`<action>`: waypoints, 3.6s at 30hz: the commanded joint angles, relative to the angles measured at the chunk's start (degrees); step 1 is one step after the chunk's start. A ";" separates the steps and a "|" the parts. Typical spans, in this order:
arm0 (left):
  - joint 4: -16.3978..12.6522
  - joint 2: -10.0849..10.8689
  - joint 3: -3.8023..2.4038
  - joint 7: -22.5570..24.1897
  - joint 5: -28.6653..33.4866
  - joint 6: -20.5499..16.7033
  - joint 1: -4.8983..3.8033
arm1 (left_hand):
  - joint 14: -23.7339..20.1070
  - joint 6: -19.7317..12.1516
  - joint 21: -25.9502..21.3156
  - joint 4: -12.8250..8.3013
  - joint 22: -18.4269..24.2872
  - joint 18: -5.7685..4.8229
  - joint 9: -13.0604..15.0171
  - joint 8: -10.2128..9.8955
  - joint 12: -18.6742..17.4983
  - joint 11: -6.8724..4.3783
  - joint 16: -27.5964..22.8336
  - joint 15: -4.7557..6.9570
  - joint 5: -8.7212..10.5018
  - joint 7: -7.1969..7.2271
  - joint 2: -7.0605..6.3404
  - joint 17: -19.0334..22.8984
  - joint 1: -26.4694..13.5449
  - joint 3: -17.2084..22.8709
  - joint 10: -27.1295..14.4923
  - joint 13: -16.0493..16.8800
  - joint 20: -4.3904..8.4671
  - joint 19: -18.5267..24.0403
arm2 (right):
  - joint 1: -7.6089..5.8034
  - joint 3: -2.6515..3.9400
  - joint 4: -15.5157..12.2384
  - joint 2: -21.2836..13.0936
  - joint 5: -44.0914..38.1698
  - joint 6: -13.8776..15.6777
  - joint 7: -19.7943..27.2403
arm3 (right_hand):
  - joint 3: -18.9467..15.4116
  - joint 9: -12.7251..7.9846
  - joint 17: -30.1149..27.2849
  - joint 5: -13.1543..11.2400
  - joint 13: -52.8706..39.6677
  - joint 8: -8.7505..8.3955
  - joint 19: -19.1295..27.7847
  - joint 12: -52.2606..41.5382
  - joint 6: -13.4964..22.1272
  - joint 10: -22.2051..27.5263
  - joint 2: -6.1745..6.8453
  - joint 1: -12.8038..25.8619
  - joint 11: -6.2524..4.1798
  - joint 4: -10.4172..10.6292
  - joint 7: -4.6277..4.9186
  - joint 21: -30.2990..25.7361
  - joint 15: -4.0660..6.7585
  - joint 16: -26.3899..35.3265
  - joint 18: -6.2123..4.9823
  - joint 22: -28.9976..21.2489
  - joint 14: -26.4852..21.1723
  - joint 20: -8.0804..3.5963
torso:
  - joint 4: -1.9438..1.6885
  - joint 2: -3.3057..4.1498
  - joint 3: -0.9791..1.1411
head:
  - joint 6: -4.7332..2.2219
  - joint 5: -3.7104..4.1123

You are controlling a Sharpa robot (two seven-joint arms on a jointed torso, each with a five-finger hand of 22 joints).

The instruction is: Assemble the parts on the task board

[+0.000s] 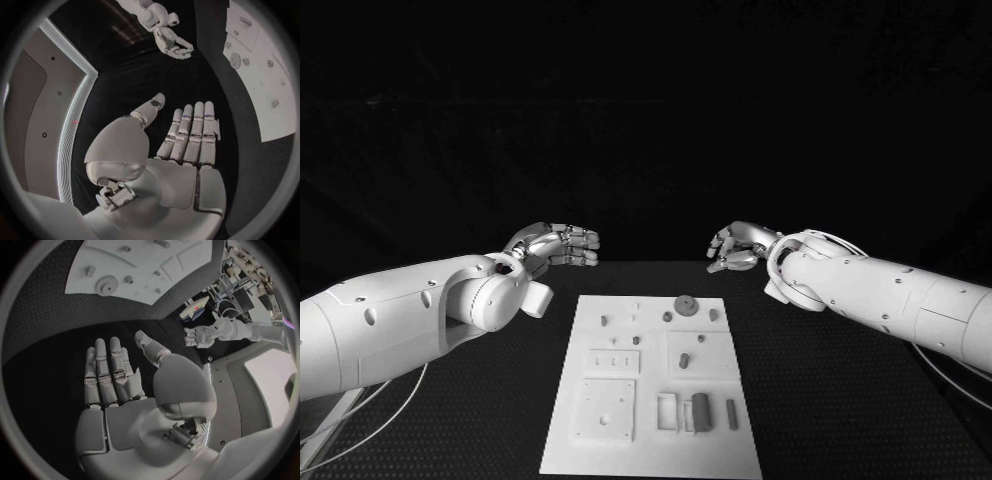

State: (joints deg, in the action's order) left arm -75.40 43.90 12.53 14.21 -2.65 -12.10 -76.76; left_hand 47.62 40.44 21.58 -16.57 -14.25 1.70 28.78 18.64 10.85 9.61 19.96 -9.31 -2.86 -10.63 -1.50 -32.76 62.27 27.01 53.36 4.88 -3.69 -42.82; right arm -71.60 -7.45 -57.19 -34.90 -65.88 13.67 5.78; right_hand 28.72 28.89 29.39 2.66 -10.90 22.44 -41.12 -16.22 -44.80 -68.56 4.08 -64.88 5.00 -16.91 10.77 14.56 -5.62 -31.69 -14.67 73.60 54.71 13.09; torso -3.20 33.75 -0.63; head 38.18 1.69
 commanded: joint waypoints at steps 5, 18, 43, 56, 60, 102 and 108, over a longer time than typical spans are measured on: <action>-2.03 0.84 -0.05 0.80 -0.91 2.17 -0.08 | 0.99 0.17 0.20 0.15 -0.28 -0.43 -0.43 -0.66 -0.78 0.37 -0.19 0.05 -0.25 -0.17 -0.09 -0.04 0.07 0.10 0.22 -0.37 0.19 -0.64 | 0.86 0.03 -0.41 1.54 -15.26 -0.25 -2.66 | -0.72 -0.35 2.47 0.19 -2.89 -1.19 -4.00 -1.65 -0.45 -3.78 0.93 -0.49 -1.15 0.15 -0.67 1.42 1.76 -2.15 -0.33 0.36 3.77 -1.06 | -1.83 2.03 0.08 | 0.69 1.74; -2.49 0.26 0.06 0.78 -0.94 2.20 0.04 | 0.45 0.50 -0.10 0.16 -0.25 -0.64 -0.63 -0.75 -0.92 0.54 -0.83 -0.17 -0.26 -0.55 -0.14 0.10 -0.25 -0.13 0.79 -0.48 0.04 -0.12 | 2.66 0.06 -0.73 4.21 -19.40 -0.52 -4.40 | -5.82 -0.80 29.76 0.14 -42.74 -5.02 -20.03 -44.04 -0.67 2.26 1.33 -1.32 -2.57 0.27 -1.91 20.84 9.28 -41.27 -0.33 3.04 9.64 -9.09 | -3.49 4.20 -0.18 | 0.84 3.31; -1.53 -0.10 0.06 0.17 -0.67 2.76 0.19 | 0.46 0.55 -0.18 0.37 -0.38 -0.64 -0.99 -1.06 -1.46 0.58 -1.26 -0.27 -0.16 -0.66 0.02 0.05 -1.23 -0.71 1.00 -0.74 -0.05 0.04 | 4.10 0.08 0.52 5.57 -21.47 -2.14 -5.62 | -2.80 -0.40 30.75 0.15 -49.10 -6.90 -18.72 -54.14 -0.74 4.44 1.25 0.48 -1.92 0.32 -1.16 32.28 8.66 -50.37 -0.33 2.78 9.09 -10.83 | -4.95 6.99 -0.97 | 1.04 4.96; -1.68 0.18 0.05 0.09 -0.67 2.75 0.20 | 0.51 0.54 -0.17 0.35 -0.41 -0.62 -1.05 -1.12 -1.57 0.59 -1.31 -0.25 -0.15 -0.69 0.05 0.02 -1.35 -0.81 1.02 -0.77 -0.04 0.03 | 4.47 0.08 0.81 5.50 -21.96 -2.57 -5.88 | -2.34 -0.08 30.35 0.15 -49.15 -6.68 -18.87 -54.95 -1.71 4.06 0.94 0.67 -2.16 0.32 -1.41 33.62 8.88 -51.49 -0.33 2.71 9.29 -11.17 | -5.21 7.79 -0.96 | 0.56 4.90; -1.64 0.30 0.05 0.05 -0.66 2.86 0.20 | 0.51 0.54 -0.17 0.33 -0.42 -0.61 -1.06 -1.14 -1.59 0.60 -1.32 -0.25 -0.15 -0.70 0.06 0.01 -1.36 -0.82 1.02 -0.78 -0.03 0.04 | 4.48 0.08 0.86 5.27 -21.97 -2.71 -5.92 | -2.27 -0.06 30.29 0.15 -49.13 -6.68 -18.87 -55.02 -1.79 4.02 0.87 0.69 -2.18 0.31 -1.44 33.75 8.90 -51.59 -0.33 2.70 9.31 -11.21 | -5.15 8.03 -0.92 | 0.50 4.83; -1.25 0.28 0.05 0.14 -0.63 4.18 0.20 | 0.48 0.51 -0.24 0.24 -0.48 -0.61 -1.22 -1.28 -1.93 0.62 -1.55 -0.28 -0.11 -0.58 0.03 -0.05 -1.53 -1.05 1.03 -0.86 -0.07 0.15 | 4.64 0.08 0.16 4.47 -23.32 -4.40 -5.95 | -0.28 1.23 28.70 0.16 -48.31 -5.14 -18.83 -55.65 -6.54 2.42 -2.20 0.09 -3.68 0.17 -3.01 35.79 10.30 -53.27 -0.33 2.50 9.61 -11.89 | -5.33 9.09 -0.91 | 0.35 5.04; -1.26 0.28 0.05 0.22 -0.63 4.30 0.20 | 0.47 0.51 -0.25 0.24 -0.49 -0.61 -1.24 -1.30 -1.98 0.58 -1.59 -0.30 -0.10 -0.53 0.03 -0.05 -1.57 -1.10 1.03 -0.87 -0.08 0.17 | 4.64 0.08 0.06 4.44 -23.74 -3.73 -6.43 | 0.01 1.67 28.32 0.16 -47.99 -4.49 -18.69 -55.49 -8.28 2.03 -3.14 0.06 -4.27 0.15 -3.65 36.05 10.83 -53.45 -0.33 2.47 9.57 -11.93 | -5.27 9.18 -0.88 | 0.18 5.00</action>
State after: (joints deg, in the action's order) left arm -76.54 44.25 12.63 13.85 -3.29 -9.08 -76.53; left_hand 48.11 40.63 21.58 -16.36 -14.67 0.86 27.62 17.69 9.07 10.21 18.59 -9.42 -2.84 -10.83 -1.58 -32.72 61.27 26.17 53.95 4.11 -3.59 -42.91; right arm -67.76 -6.88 -57.31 -30.37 -88.48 12.50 0.33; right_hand 28.36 30.50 57.75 2.83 -58.92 17.77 -59.89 -71.89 -52.18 -66.59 1.41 -64.93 1.03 -16.80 6.69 50.36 4.75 -84.96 -14.69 74.91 64.35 1.43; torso -8.49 42.87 -1.51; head 38.43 6.72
